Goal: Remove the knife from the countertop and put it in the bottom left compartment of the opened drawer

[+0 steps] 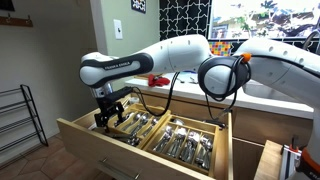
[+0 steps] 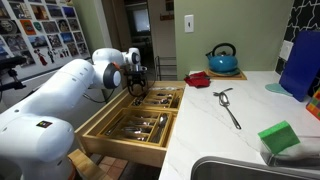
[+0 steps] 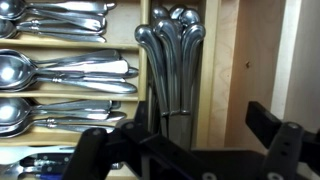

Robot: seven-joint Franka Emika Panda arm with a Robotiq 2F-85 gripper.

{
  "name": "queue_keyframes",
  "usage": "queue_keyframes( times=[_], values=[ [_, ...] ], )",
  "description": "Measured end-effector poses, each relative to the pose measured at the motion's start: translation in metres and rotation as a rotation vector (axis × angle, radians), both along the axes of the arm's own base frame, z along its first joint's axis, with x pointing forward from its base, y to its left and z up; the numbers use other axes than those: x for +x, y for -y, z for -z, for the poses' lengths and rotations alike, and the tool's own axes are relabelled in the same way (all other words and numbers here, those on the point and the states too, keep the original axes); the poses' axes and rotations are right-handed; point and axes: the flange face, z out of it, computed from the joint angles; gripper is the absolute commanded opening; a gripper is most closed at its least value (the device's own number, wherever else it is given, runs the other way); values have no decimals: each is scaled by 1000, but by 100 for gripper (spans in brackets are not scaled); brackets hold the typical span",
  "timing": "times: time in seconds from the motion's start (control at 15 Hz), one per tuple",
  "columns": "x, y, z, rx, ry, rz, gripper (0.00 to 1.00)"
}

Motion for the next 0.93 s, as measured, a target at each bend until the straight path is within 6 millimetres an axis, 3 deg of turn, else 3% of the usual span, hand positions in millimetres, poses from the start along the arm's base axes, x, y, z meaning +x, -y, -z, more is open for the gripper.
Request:
queue_keyframes(
  times=[0.2,0.53,0.93],
  values=[
    [5,7,-43,-19,62,6,100],
    [8,36,-126,-29,143,39,100],
    [-20,48,-205,-75,186,-7,100]
  ],
)
